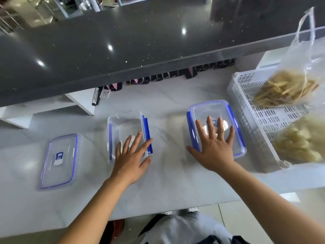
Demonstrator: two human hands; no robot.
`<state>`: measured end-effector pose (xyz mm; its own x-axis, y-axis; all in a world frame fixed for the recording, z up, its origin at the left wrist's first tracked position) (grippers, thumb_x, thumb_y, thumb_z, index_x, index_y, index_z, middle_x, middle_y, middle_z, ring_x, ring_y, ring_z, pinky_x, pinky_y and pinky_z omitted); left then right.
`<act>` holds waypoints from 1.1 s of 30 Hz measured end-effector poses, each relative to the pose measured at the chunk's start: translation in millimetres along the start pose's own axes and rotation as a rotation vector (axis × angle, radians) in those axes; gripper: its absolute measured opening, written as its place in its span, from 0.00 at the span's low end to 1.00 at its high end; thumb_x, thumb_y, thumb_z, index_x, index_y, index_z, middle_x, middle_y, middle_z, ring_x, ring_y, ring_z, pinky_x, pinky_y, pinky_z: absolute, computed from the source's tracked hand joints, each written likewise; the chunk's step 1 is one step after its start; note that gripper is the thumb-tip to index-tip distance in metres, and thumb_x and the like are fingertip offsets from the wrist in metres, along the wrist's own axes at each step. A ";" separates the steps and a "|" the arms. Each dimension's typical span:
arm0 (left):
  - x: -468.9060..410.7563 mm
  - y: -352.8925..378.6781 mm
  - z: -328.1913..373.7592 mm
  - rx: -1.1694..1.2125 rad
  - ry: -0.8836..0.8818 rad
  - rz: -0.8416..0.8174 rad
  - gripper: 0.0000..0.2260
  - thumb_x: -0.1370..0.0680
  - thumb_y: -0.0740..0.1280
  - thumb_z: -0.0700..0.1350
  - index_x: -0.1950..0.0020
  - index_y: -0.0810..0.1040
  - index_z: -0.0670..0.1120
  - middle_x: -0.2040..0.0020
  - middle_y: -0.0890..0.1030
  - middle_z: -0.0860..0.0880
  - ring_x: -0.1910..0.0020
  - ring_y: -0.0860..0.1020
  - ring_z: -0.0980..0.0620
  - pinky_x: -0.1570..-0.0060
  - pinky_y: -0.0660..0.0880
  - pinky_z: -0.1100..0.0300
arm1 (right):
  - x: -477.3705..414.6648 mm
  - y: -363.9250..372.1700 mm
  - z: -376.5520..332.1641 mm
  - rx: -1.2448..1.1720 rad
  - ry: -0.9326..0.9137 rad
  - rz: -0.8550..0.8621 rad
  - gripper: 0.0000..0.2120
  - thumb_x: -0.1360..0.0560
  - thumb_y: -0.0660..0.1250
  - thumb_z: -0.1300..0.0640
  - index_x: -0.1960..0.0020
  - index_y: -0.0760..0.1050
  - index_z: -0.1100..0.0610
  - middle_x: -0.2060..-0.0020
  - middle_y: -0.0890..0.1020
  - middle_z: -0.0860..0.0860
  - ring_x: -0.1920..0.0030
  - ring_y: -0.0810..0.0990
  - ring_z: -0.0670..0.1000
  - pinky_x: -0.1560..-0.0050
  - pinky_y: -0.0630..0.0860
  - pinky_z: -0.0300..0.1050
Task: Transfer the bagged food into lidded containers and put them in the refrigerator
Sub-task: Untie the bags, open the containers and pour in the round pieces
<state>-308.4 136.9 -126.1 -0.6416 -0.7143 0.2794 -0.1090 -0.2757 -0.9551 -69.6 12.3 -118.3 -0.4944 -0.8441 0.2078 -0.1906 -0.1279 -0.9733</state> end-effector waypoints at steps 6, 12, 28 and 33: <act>22.6 -41.7 38.3 0.368 0.194 0.318 0.26 0.21 0.59 0.61 0.24 0.66 0.58 0.19 0.54 0.52 0.21 0.53 0.48 0.25 0.55 0.52 | 68.6 10.9 -39.6 -0.187 0.001 -0.112 0.42 0.27 0.46 0.24 0.23 0.29 0.38 0.21 0.31 0.50 0.26 0.22 0.55 0.27 0.29 0.65; 42.0 -19.1 94.8 0.791 0.284 0.085 0.28 0.21 0.67 0.52 0.25 0.58 0.66 0.22 0.54 0.63 0.22 0.50 0.65 0.28 0.52 0.69 | 117.7 -39.4 6.6 -0.608 0.171 0.193 0.35 0.27 0.60 0.31 0.23 0.52 0.32 0.22 0.56 0.42 0.21 0.48 0.49 0.23 0.52 0.56; 30.5 40.5 86.3 1.497 -0.082 -0.413 0.30 0.27 0.73 0.39 0.29 0.72 0.61 0.43 0.84 0.44 0.45 0.83 0.47 0.56 0.80 0.57 | 144.4 43.6 67.0 -1.645 0.697 -0.075 0.16 0.23 0.68 0.67 0.41 0.82 0.51 0.53 0.86 0.57 0.60 0.84 0.51 0.61 0.80 0.44; 29.2 40.0 88.5 1.515 -0.074 -0.447 0.31 0.29 0.73 0.41 0.29 0.71 0.60 0.45 0.85 0.46 0.46 0.83 0.48 0.56 0.80 0.57 | 139.6 42.8 68.7 -1.658 0.686 -0.093 0.16 0.24 0.69 0.68 0.41 0.82 0.53 0.52 0.86 0.59 0.58 0.84 0.53 0.59 0.81 0.47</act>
<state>-264.3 48.0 -147.4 -0.7251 -0.4189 0.5466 0.5861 -0.7921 0.1706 -88.5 -146.8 -137.7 -0.5786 -0.4658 0.6695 -0.5865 0.8081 0.0555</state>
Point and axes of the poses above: each hand's wrist, its own x-axis away from the middle knuckle, its own y-axis out of the palm, z = x × y, the point moved 10 cm from there along -x, towards the middle knuckle
